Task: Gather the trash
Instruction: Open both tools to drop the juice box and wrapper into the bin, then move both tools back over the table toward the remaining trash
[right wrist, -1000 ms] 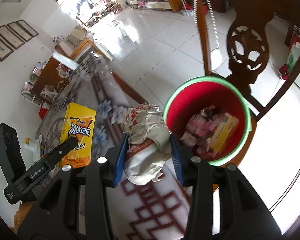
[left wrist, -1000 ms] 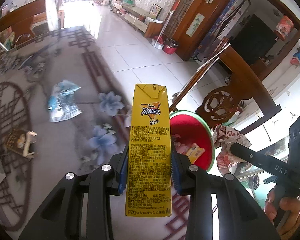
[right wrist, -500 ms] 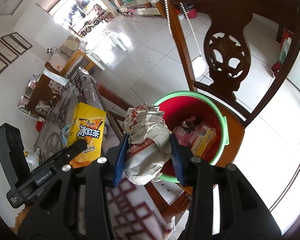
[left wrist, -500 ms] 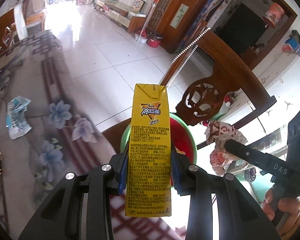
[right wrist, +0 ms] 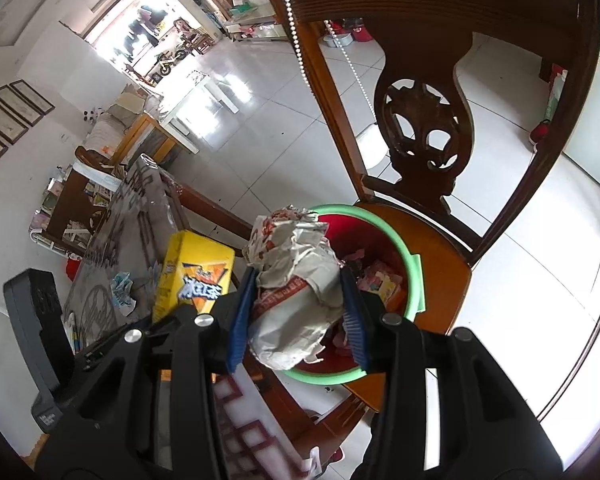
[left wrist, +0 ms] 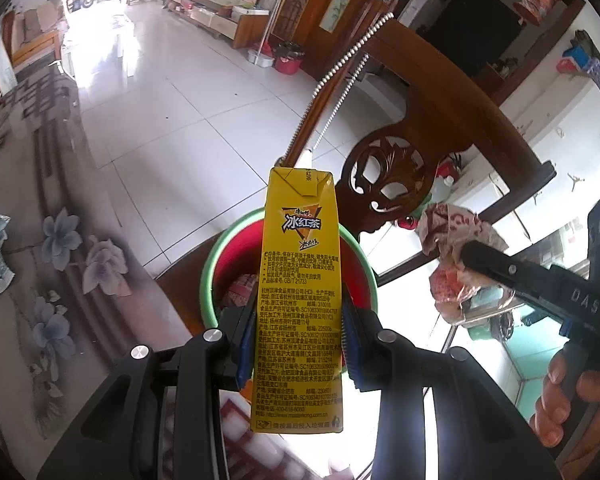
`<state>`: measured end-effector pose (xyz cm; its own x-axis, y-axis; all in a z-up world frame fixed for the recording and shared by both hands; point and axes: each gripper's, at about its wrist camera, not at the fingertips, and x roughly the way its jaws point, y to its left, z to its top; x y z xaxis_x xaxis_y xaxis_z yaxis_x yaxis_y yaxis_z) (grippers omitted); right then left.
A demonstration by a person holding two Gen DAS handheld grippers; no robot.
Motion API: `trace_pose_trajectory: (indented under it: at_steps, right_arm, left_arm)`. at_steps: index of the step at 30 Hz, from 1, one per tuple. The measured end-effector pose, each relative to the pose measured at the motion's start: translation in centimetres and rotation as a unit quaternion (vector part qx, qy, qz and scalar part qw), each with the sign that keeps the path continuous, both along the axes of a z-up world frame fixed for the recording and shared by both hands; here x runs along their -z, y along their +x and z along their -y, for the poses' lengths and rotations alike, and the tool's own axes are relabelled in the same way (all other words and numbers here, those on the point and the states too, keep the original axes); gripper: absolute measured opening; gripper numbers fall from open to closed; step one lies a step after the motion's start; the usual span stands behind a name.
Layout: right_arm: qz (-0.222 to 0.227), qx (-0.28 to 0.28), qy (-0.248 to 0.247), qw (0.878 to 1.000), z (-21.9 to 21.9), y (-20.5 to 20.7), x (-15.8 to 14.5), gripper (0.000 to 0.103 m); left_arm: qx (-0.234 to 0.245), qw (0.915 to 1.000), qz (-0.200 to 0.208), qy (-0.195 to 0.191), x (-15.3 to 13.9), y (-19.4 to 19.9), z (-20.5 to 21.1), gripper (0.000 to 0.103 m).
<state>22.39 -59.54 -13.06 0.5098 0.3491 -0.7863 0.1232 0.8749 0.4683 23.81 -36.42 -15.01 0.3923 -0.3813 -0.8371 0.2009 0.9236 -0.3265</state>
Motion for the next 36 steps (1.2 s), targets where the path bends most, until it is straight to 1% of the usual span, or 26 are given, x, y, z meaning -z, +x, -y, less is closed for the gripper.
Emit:
trace_pose_trajectory:
  at_steps: [4, 7, 8, 9, 10, 11, 13, 14, 15, 16, 19, 22, 25, 28, 31, 36]
  right_arm:
    - [0.002, 0.001, 0.003, 1.000, 0.6, 0.2, 0.0, 0.040]
    - [0.003, 0.001, 0.004, 1.000, 0.9, 0.2, -0.1, 0.040]
    - [0.002, 0.001, 0.005, 1.000, 1.0, 0.3, 0.0, 0.040]
    - [0.002, 0.000, 0.005, 1.000, 1.0, 0.3, 0.0, 0.040]
    - [0.003, -0.001, 0.004, 1.000, 0.9, 0.3, 0.0, 0.040]
    - [0.004, -0.004, 0.004, 1.000, 0.9, 0.3, 0.0, 0.041]
    - [0.007, -0.012, 0.001, 1.000, 0.8, 0.5, 0.1, 0.046]
    - [0.008, -0.012, -0.002, 1.000, 0.7, 0.6, 0.2, 0.050]
    - [0.009, -0.009, -0.002, 1.000, 0.7, 0.6, 0.3, 0.056]
    - [0.010, -0.003, 0.001, 1.000, 0.7, 0.7, 0.4, 0.059]
    - [0.007, 0.004, 0.006, 1.000, 0.6, 0.9, 0.8, 0.065]
    - [0.006, 0.001, 0.006, 1.000, 0.1, 0.8, 1.0, 0.065]
    - [0.003, -0.004, 0.008, 1.000, -0.7, 0.7, 1.1, 0.065]
    - [-0.001, -0.015, 0.008, 1.000, -2.0, 0.6, 1.2, 0.065]
    - [-0.001, -0.028, 0.008, 1.000, -3.6, 0.5, 1.1, 0.065]
    - [-0.004, -0.048, 0.002, 0.999, -6.9, 0.3, 0.9, 0.067]
  left_arm:
    - [0.002, 0.9999, -0.010, 0.000, 0.9, 0.2, 1.0, 0.033]
    - [0.011, 0.9999, -0.008, 0.001, 1.1, 0.3, 1.8, 0.033]
    - [0.011, 0.9999, -0.005, 0.001, 1.1, 0.2, 1.9, 0.037]
    - [0.009, 1.0000, -0.001, 0.002, 1.1, 0.2, 1.9, 0.045]
    - [0.003, 1.0000, 0.004, 0.002, 1.0, 0.1, 1.9, 0.066]
    - [-0.003, 1.0000, 0.009, 0.001, 0.9, 0.0, 1.6, 0.074]
    - [-0.016, 0.9997, 0.014, -0.008, 0.6, -0.1, 1.2, 0.074]
    - [-0.019, 0.9997, 0.012, -0.010, 0.6, -0.1, 1.1, 0.074]
    - [-0.024, 0.9996, 0.012, -0.009, 0.6, -0.3, 0.9, 0.074]
    - [-0.028, 0.9995, 0.013, -0.009, 0.5, -0.5, 0.6, 0.074]
    - [-0.041, 0.9990, 0.019, -0.007, 0.1, -1.1, -0.5, 0.075]
    - [-0.055, 0.9981, 0.025, -0.004, -0.4, -1.7, -1.8, 0.075]
    - [-0.078, 0.9962, 0.038, 0.003, -1.0, -2.7, -4.2, 0.076]
    - [-0.104, 0.9936, 0.042, 0.007, -1.3, -3.3, -6.4, 0.076]
    - [-0.138, 0.9895, 0.043, 0.008, -1.6, -4.1, -9.4, 0.076]
    - [-0.190, 0.9803, 0.046, 0.029, -1.8, -6.2, -15.2, 0.076]
